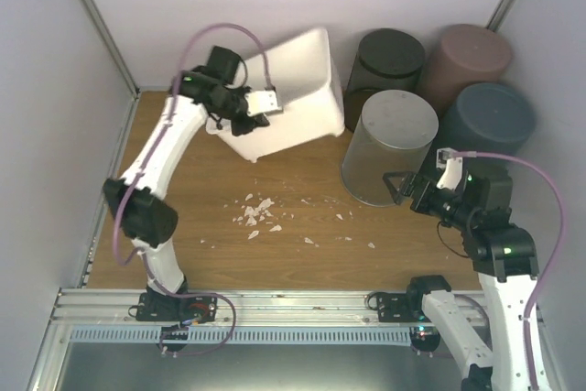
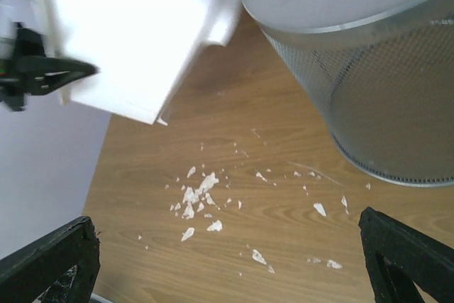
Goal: Turn the large container upside down
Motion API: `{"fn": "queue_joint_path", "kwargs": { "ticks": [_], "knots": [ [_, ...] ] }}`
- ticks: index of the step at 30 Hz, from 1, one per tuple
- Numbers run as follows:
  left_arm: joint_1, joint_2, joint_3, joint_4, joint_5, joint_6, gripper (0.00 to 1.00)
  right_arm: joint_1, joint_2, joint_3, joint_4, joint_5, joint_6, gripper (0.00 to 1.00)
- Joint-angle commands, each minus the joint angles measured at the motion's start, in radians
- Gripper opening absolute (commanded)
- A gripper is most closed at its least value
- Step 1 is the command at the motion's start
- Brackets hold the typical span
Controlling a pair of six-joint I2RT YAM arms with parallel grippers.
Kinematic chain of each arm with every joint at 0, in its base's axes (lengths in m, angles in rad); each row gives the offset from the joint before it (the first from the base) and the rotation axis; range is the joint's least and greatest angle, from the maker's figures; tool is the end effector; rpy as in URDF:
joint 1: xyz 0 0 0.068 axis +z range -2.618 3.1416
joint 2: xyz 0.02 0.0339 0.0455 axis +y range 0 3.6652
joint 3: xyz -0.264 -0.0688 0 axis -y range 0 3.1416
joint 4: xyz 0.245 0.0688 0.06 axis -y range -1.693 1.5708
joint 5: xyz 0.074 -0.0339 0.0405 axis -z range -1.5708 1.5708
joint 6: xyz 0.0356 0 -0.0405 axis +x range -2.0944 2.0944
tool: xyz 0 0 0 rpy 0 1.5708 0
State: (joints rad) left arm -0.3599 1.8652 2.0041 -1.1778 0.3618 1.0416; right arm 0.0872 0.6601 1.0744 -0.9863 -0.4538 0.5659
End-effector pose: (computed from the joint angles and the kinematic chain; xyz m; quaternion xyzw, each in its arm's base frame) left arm 0.3562 -0.1475 0.3670 0.6481 0.6950 -0.0772 0.3017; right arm 0.0990 0.0243 0.3716 0.0981 0.8565 0.3367 0.3786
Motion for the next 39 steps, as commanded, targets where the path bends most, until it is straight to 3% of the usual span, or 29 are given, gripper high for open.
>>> {"fn": "queue_joint_path", "kwargs": {
  "ticks": [1, 6, 10, 15, 19, 26, 39],
  "knots": [
    [0.084, -0.228, 0.065, 0.069, 0.457, -0.273, 0.0, 0.011, 0.001, 0.074, -0.03, 0.018, 0.01, 1.0],
    [0.284, -0.355, -0.167, 0.448, 0.803, -0.738, 0.0, 0.011, 0.002, 0.124, -0.055, 0.028, 0.037, 1.0],
    [0.425, -0.412, -0.428, 0.978, 1.076, -1.258, 0.0, 0.011, -0.001, 0.156, -0.074, 0.04, 0.065, 1.0],
    [0.442, -0.461, -0.603, 1.425, 1.092, -1.653, 0.0, 0.011, 0.001, 0.175, -0.087, 0.048, 0.088, 1.0],
    [0.443, -0.468, -0.778, 1.937, 1.029, -2.154, 0.0, 0.01, 0.001, 0.169, -0.088, 0.056, 0.097, 1.0],
    [0.443, -0.33, -0.904, 2.476, 0.893, -2.744, 0.0, 0.01, -0.021, 0.13, -0.083, 0.053, 0.109, 1.0],
    [0.445, -0.142, -0.973, 2.59, 0.876, -2.934, 0.0, 0.01, -0.029, 0.056, -0.04, 0.049, 0.122, 1.0]
  ]
}}
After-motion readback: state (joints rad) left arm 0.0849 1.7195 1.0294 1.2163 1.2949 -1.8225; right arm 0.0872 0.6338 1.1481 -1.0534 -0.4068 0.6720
